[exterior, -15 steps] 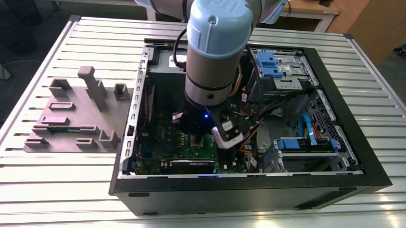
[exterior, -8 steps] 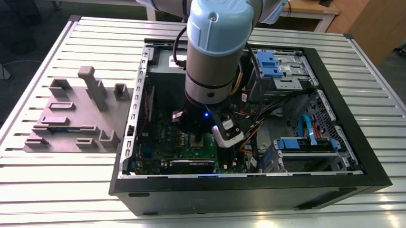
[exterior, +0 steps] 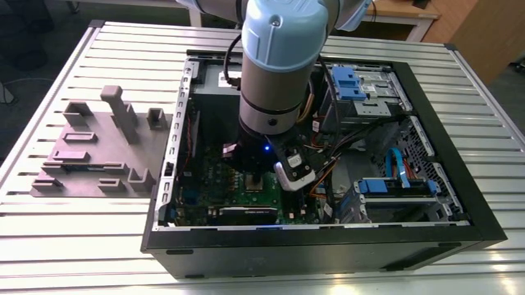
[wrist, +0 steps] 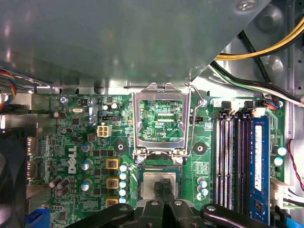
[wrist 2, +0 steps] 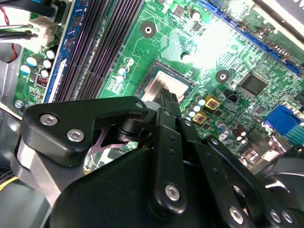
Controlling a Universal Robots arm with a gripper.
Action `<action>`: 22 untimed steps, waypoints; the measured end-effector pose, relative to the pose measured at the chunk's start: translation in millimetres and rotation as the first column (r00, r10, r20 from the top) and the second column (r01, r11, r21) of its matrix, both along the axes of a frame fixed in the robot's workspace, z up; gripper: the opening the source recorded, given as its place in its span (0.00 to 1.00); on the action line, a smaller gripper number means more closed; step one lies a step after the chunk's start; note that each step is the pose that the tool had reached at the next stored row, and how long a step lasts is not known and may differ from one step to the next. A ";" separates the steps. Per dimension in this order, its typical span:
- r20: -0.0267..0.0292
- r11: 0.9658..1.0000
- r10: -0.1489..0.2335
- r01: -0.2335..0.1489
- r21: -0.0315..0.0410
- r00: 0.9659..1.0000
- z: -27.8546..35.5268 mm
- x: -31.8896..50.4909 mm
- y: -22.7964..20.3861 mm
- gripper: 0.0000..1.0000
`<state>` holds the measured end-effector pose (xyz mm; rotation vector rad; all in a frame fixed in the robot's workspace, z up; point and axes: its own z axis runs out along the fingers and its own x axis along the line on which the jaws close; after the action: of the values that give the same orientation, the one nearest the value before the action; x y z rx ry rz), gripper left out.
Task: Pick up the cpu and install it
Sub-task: 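Close the cpu cover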
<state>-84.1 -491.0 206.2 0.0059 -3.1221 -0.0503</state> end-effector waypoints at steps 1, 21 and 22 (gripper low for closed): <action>0.000 1.000 0.000 0.000 0.000 1.000 0.9 0.0 -0.1 0.10; 0.003 0.998 0.063 -0.063 0.000 0.998 35.9 -0.3 1.0 0.10; 0.003 0.997 0.080 -0.080 0.000 0.997 35.9 -0.3 1.0 0.10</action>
<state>-84.4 -490.0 242.1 0.1316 -3.1212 -0.0494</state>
